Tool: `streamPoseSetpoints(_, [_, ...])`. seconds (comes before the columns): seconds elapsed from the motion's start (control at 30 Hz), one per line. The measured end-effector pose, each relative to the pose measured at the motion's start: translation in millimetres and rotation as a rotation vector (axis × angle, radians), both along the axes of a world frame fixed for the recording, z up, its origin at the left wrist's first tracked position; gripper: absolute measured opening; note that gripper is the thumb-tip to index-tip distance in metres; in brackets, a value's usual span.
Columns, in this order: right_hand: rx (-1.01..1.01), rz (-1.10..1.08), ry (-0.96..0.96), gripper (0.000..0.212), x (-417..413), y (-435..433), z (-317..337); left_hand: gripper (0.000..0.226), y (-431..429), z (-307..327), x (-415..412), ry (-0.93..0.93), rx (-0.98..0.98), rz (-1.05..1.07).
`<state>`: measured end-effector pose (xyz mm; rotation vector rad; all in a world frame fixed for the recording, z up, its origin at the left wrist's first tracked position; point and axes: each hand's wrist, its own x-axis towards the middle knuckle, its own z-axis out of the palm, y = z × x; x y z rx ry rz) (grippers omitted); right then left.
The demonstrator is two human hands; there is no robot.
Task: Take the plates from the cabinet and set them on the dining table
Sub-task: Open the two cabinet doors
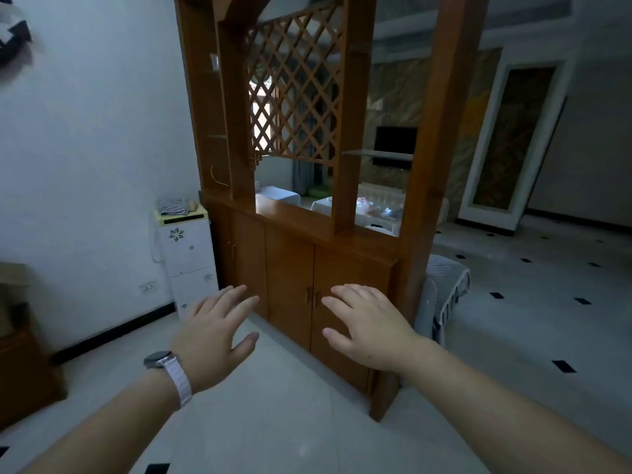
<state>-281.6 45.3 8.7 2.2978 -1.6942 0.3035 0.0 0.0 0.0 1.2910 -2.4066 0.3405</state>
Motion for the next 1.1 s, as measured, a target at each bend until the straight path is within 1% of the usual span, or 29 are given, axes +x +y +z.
streamPoseSetpoints(0.07, [-0.005,0.01,0.01,0.058,21,-33,-1,0.057,-31,4,19,0.03,0.038,0.009])
streamPoseSetpoints(0.17, [-0.017,-0.011,0.002,0.059,53,-85,3,0.057,-86,9,48,0.018,0.055,0.006])
streamPoseSetpoints(0.33, [-0.076,-0.057,-0.025,0.058,86,-149,9,0.06,-163,24,87,0.024,0.024,-0.009])
streamPoseSetpoints(0.57, [-0.048,-0.075,0.004,0.058,98,-209,2,0.061,-226,7,109,0.037,0.038,-0.068])
streamPoseSetpoints(0.67, [-0.016,-0.1,0.01,0.059,95,-236,-12,0.06,-252,-4,111,0.065,0.064,-0.079])
streamPoseSetpoints(0.8, [0.03,-0.135,0.004,0.061,83,-276,-33,0.059,-293,-16,103,0.051,0.066,-0.085])
streamPoseSetpoints(1.1, [0.089,-0.146,-0.042,0.064,41,-400,-71,0.055,-421,-44,48,-0.031,0.101,-0.092])
